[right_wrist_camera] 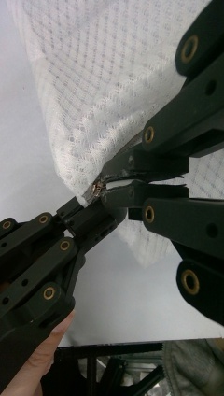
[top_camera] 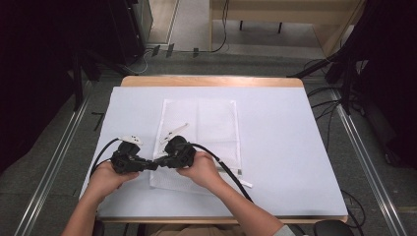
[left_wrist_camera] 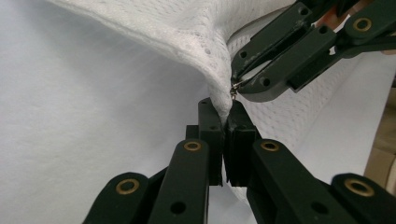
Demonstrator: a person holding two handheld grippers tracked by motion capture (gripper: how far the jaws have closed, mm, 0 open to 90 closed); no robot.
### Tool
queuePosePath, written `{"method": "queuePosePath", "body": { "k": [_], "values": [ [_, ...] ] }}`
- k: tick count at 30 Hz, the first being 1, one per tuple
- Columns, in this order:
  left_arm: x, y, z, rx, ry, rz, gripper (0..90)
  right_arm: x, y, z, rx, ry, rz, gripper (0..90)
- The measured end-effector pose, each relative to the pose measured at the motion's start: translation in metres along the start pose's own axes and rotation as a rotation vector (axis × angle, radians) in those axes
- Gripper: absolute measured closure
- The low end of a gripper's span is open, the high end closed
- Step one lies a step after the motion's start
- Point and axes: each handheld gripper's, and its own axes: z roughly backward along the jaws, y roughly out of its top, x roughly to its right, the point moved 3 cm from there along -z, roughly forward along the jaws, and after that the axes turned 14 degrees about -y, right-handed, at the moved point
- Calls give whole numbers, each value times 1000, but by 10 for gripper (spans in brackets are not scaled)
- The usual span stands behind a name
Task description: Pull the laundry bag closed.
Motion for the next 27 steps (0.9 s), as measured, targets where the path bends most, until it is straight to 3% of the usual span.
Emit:
{"method": "queuePosePath", "body": {
  "k": [3, 4, 8, 20, 27],
  "values": [
    [1, 2, 3, 19, 25, -7, 884, 3, -1, 1, 9, -27, -5, 885],
    [0, 1, 6, 30, 11, 1, 884, 5, -2, 2, 15, -33, -2, 885],
    [-1, -1, 7, 27, 17, 6, 884, 9, -6, 2, 6, -31, -17, 884],
    [-2, -2, 5, 12, 3, -6, 879, 11, -12, 2, -6, -28, 5, 883],
    [-4, -4, 6, 17, 7, 6, 878, 19, -20, 3, -24, -38, -15, 883]
  ]
}}
